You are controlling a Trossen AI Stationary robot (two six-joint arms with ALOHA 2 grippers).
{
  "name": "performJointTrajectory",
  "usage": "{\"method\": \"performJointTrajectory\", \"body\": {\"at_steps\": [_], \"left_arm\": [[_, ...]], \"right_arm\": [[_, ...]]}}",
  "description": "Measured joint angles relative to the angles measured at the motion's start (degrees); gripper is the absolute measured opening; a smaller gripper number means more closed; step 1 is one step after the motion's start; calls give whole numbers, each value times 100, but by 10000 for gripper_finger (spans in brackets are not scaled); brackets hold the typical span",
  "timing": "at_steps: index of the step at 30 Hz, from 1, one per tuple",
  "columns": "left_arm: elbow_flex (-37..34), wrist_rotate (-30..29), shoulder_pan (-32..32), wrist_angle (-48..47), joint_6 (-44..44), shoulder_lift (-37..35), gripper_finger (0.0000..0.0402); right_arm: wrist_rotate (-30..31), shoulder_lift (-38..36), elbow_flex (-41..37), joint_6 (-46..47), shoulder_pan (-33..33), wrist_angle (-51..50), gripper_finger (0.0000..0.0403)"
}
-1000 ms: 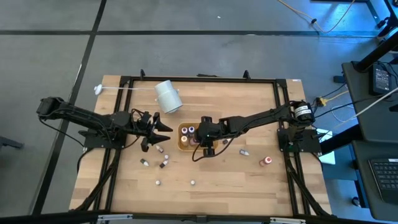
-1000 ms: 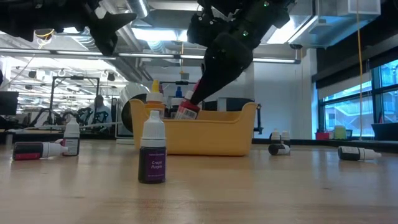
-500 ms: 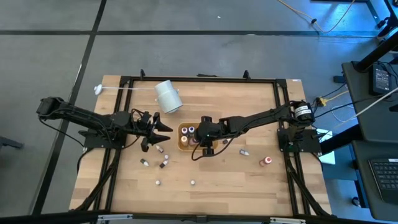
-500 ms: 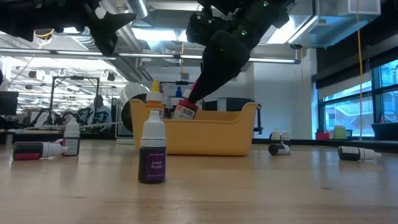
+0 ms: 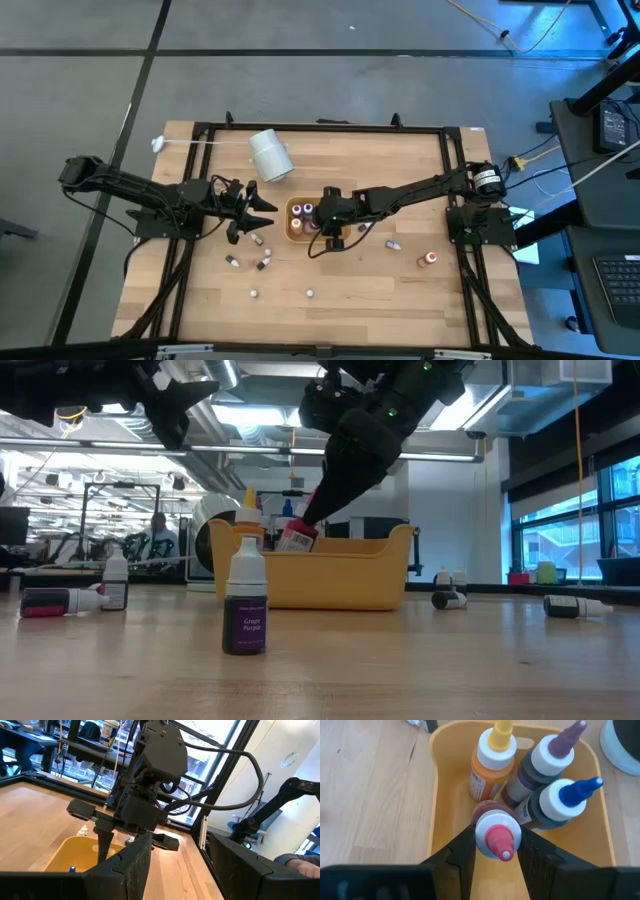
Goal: Pick & Place food coloring
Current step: Put the large red ink bottle into the yellow bin
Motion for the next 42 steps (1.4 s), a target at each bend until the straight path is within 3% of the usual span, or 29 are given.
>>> {"method": "performJointTrajectory", "body": {"at_steps": [16, 29, 42], "left_arm": [[0, 0, 0, -2, 2, 1, 196], [0, 0, 0, -4, 8, 1, 196], [0, 0, 0, -11, 7, 1, 196]], "right_arm": [[20, 236, 17, -33, 2, 200, 134], [-20, 267, -9, -1, 1, 349, 223], [-17, 178, 4, -31, 2, -21, 231]]}}
